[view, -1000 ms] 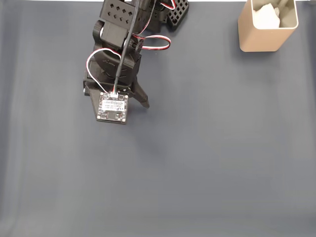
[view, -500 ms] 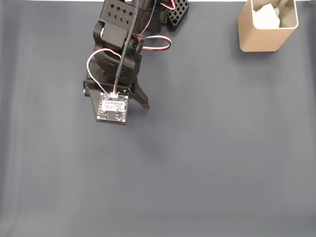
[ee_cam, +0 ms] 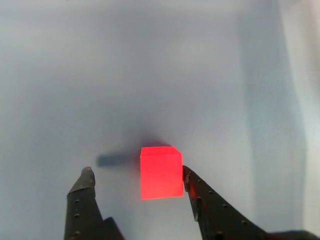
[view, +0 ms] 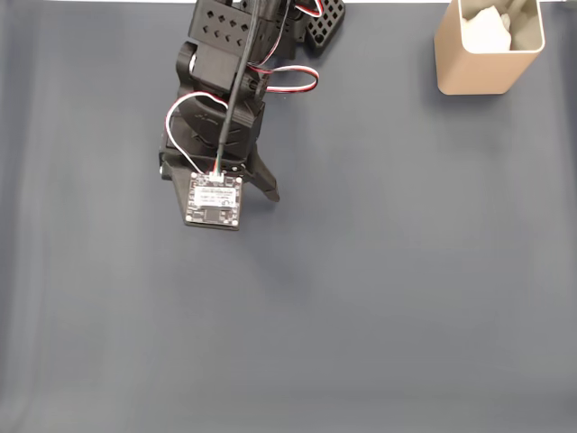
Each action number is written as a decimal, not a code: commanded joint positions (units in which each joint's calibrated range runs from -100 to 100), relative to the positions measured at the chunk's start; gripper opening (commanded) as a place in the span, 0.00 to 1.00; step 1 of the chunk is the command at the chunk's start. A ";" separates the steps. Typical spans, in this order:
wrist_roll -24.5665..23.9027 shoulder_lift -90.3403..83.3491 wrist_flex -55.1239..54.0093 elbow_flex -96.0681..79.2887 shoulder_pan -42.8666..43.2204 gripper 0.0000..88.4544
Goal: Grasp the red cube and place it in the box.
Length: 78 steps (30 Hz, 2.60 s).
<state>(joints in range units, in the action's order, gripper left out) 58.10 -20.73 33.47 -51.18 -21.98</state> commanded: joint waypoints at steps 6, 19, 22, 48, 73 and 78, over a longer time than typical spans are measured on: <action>-0.44 -0.95 -0.76 3.14 0.22 0.41; 0.00 -1.12 -0.19 3.14 0.08 0.04; -0.15 -1.12 -0.19 3.24 0.08 0.00; -3.96 -12.20 35.92 28.30 10.52 0.00; -7.23 -23.71 46.59 41.43 44.60 0.00; -7.03 -25.01 46.83 40.88 51.84 0.00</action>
<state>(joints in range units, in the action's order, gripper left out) 51.06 -43.47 80.02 -12.84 25.37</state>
